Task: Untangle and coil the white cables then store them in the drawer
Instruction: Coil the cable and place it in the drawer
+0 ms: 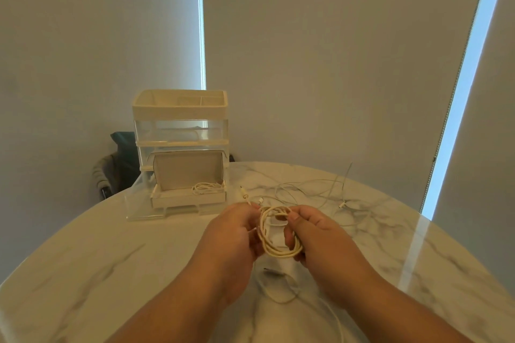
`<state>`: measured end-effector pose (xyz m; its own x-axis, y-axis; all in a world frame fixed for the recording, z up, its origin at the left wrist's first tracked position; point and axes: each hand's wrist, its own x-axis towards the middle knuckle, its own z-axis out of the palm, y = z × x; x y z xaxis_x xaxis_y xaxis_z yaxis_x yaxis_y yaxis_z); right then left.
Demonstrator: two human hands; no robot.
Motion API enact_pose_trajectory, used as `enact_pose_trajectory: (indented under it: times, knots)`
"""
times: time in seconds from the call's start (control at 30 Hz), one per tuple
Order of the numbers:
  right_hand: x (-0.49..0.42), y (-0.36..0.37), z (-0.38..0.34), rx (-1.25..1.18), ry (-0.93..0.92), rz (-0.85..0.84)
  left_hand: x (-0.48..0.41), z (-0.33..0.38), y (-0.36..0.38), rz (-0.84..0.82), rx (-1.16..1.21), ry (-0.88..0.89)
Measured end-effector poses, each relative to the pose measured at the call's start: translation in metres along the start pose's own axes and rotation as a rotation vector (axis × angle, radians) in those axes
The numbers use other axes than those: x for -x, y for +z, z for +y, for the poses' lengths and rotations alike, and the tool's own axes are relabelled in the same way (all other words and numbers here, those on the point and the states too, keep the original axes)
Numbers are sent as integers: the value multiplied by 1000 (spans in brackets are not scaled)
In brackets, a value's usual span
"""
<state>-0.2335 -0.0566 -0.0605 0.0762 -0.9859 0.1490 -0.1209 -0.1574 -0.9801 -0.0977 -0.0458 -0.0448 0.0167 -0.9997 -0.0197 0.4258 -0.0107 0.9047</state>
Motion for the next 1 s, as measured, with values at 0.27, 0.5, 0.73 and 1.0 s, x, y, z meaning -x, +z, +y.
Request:
enact_pose_trajectory:
  times: [0.27, 0.5, 0.73, 1.0]
  knots:
    - [4, 0, -1, 66, -71, -49, 6, -7, 7, 24, -85, 84]
    - [3, -1, 1, 289, -137, -137, -4, -9, -6, 132, -523, 279]
    - [1, -5, 1, 140, -74, -95, -2, -4, -8, 110, -566, 287]
    - [-9, -11, 4, -147, 46, -30, -8, -3, -10, -24, -138, -63]
